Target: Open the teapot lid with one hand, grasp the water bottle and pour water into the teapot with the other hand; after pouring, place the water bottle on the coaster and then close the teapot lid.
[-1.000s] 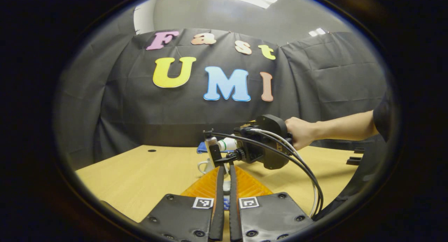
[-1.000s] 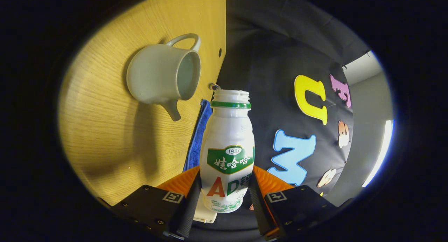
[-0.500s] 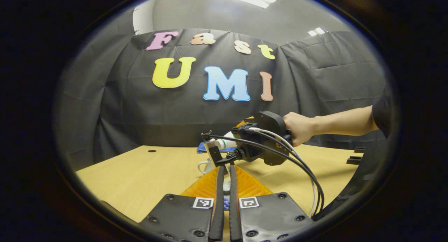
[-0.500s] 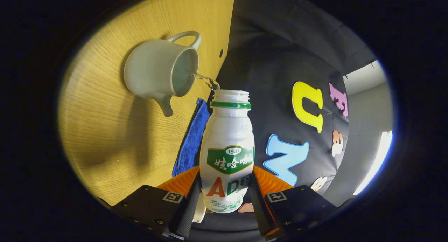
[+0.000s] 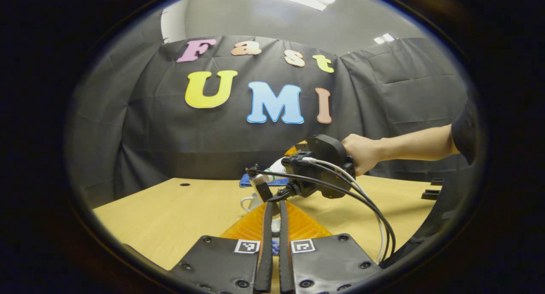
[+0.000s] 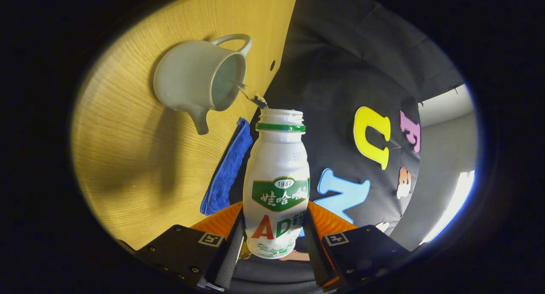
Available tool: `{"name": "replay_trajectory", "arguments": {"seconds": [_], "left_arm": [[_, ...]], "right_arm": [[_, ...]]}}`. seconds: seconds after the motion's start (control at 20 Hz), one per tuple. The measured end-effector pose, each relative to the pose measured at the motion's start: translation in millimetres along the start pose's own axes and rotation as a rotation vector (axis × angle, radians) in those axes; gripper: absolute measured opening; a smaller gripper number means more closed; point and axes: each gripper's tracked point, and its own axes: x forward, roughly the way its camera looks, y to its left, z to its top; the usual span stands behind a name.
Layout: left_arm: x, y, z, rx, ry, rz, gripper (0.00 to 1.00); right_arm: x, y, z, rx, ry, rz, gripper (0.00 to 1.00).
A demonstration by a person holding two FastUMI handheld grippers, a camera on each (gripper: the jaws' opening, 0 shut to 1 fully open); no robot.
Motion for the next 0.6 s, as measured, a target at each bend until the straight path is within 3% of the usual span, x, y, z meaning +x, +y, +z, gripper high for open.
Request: {"name": "replay_trajectory", "arguments": {"seconds": [0.25, 0.3, 0.5, 0.55, 0.6], "left_arm": [[0.5, -1.1, -2.0, 0.007, 0.011, -0.004, 0.17], [0.0, -1.1, -3.4, 0.009, 0.012, -0.004, 0.12], [1.7, -1.6, -4.3, 0.012, 0.017, -0.008, 0.12], [1.2, -1.5, -3.6, 0.012, 0.016, -0.007, 0.17], [1.2, -1.8, -2.8, 0.014, 0.016, -0.007, 0.12]], "right_arm": [[2.1, -3.0, -0.3, -0.031, -0.01, -0.013, 0.71], [1.9, -3.5, -1.0, -0.039, -0.011, -0.017, 0.71], [2.0, -5.6, 0.1, -0.071, -0.018, -0.03, 0.71], [2.1, -6.0, 0.7, -0.079, -0.02, -0.034, 0.71], [1.7, -5.2, 1.5, -0.084, -0.023, -0.032, 0.71]]}}
